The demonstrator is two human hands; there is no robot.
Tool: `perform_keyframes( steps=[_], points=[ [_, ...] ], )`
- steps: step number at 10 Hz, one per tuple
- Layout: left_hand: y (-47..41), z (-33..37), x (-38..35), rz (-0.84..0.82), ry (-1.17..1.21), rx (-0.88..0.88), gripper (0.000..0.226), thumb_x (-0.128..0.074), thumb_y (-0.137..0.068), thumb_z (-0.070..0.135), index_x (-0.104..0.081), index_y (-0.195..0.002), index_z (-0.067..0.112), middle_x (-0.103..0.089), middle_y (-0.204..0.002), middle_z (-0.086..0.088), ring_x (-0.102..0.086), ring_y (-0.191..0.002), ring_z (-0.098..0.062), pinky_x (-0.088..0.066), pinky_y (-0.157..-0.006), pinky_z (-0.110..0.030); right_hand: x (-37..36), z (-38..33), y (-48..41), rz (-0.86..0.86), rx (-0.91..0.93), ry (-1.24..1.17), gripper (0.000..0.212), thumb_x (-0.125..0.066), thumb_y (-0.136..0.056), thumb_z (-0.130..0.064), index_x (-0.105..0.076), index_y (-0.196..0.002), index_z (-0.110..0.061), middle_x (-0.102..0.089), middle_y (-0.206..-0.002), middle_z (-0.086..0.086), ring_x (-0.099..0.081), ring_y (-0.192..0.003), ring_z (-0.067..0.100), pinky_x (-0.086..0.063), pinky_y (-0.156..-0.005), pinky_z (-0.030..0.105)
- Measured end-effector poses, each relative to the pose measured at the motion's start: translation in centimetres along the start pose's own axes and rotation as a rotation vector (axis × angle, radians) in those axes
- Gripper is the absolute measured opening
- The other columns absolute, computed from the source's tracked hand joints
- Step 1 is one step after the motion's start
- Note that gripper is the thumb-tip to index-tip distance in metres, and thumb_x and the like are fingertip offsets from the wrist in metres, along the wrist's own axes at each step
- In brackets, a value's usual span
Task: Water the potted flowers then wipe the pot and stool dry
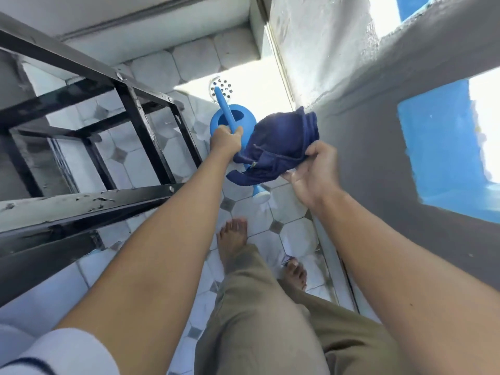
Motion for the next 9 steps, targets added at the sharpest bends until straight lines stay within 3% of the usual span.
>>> perform_keyframes(
  steps=[1, 2, 3, 4, 5, 6, 7, 8, 9],
  points=[
    [1.8, -0.6, 1.8, -0.044, 0.279, 0.078, 0.060, -0.049, -0.087, 0.066, -0.064, -0.096, 0.008, -0.067, -0.092, -0.005, -0.065, -0.083, -0.020, -0.055, -0.087, -0.040, -1.5, -0.2, 0.1, -0.060, -0.041, -0.132, 0.022, -0.030, -0.083, -0.006, -0.052, -0.084, -0.013, -0.059, -0.086, 0.012, -0.054, -0.081, 0.027, -0.051, -0.077, 0.041],
    [6.8, 0.5, -0.7, -0.562, 0.762, 0.187, 0.090, -0.046, -0.072, 0.085, -0.064, -0.126, 0.016, -0.070, -0.122, -0.011, -0.069, -0.108, -0.027, -0.054, -0.089, -0.039, -2.7, -0.6, -0.1, -0.133, -0.061, -0.245, 0.029, -0.031, -0.090, -0.010, -0.055, -0.074, -0.012, -0.062, -0.075, 0.009, -0.057, -0.073, 0.023, -0.050, -0.074, 0.035],
    [8.3, 0.5, 0.1, -0.530, 0.793, 0.072, 0.056, -0.062, -0.088, 0.052, -0.060, -0.131, 0.015, -0.069, -0.124, -0.012, -0.066, -0.112, -0.030, -0.055, -0.088, -0.045, -4.7, -0.8, -0.4, -0.254, -0.096, -0.205, 0.049, -0.044, -0.100, -0.047, -0.068, -0.106, -0.004, -0.070, -0.116, 0.018, -0.065, -0.110, 0.033, -0.050, -0.100, 0.044],
    [7.5, -0.3, 2.0, -0.265, 0.744, 0.022, 0.036, -0.066, -0.091, 0.024, -0.058, -0.124, 0.014, -0.072, -0.109, -0.007, -0.070, -0.091, -0.023, -0.057, -0.068, -0.035, -5.4, -0.1, -1.7, -0.260, -0.035, 0.145, 0.055, -0.058, -0.097, -0.045, -0.059, -0.132, -0.003, -0.067, -0.130, 0.019, -0.066, -0.118, 0.032, -0.053, -0.101, 0.045],
    [6.2, -0.9, 4.0, -0.041, 0.737, -0.007, 0.030, -0.067, -0.090, 0.023, -0.058, -0.119, 0.020, -0.072, -0.108, 0.000, -0.071, -0.083, -0.018, -0.052, -0.050, -0.024, -4.5, -0.3, -4.1, -0.126, 0.106, 0.443, 0.038, -0.070, -0.091, -0.010, -0.060, -0.127, -0.007, -0.073, -0.116, 0.011, -0.073, -0.098, 0.025, -0.060, -0.076, 0.038],
    [5.1, -0.5, 6.1, 0.139, 0.696, -0.080, 0.036, -0.069, -0.088, 0.026, -0.057, -0.120, 0.018, -0.070, -0.113, 0.000, -0.072, -0.091, -0.017, -0.054, -0.052, -0.022, -5.8, -0.3, -6.3, -0.145, 0.138, 0.460, 0.026, -0.068, -0.092, -0.002, -0.062, -0.116, -0.009, -0.073, -0.109, 0.012, -0.073, -0.094, 0.026, -0.063, -0.074, 0.040],
    [2.6, -0.5, 6.9, 0.233, 0.609, -0.073, 0.051, -0.070, -0.082, 0.035, -0.052, -0.125, 0.015, -0.066, -0.117, 0.002, -0.068, -0.097, -0.015, -0.059, -0.071, -0.023, -6.7, -0.6, -9.0, -0.078, 0.183, 0.544, 0.022, -0.063, -0.095, -0.007, -0.063, -0.117, -0.003, -0.073, -0.111, 0.016, -0.072, -0.102, 0.032, -0.062, -0.084, 0.045],
    [0.6, -0.7, 4.6, 0.032, 0.414, -0.026, 0.078, -0.070, -0.081, 0.037, -0.032, -0.145, 0.015, -0.054, -0.140, -0.002, -0.057, -0.120, -0.019, -0.049, -0.100, -0.035, -7.2, 0.2, -10.2, -0.078, 0.190, 0.840, 0.018, -0.055, -0.098, -0.008, -0.061, -0.112, 0.002, -0.063, -0.104, 0.012, -0.061, -0.088, 0.025, -0.052, -0.073, 0.037],
    [0.9, -1.1, 2.9, -0.081, 0.272, -0.031, 0.080, -0.064, -0.090, 0.030, -0.019, -0.153, 0.012, -0.044, -0.148, -0.002, -0.048, -0.125, -0.016, -0.043, -0.104, -0.033, -7.3, 1.1, -9.0, -0.146, 0.203, 0.980, 0.038, -0.045, -0.100, -0.001, -0.055, -0.136, -0.003, -0.060, -0.132, 0.019, -0.059, -0.117, 0.031, -0.052, -0.094, 0.044]
  ],
)
Point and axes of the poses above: each hand's wrist, its own y-axis away from the middle knuckle, its own x-axis out of the back of the hand, z = x × y, the point moved 10 cm from there along -y, towards the middle knuckle
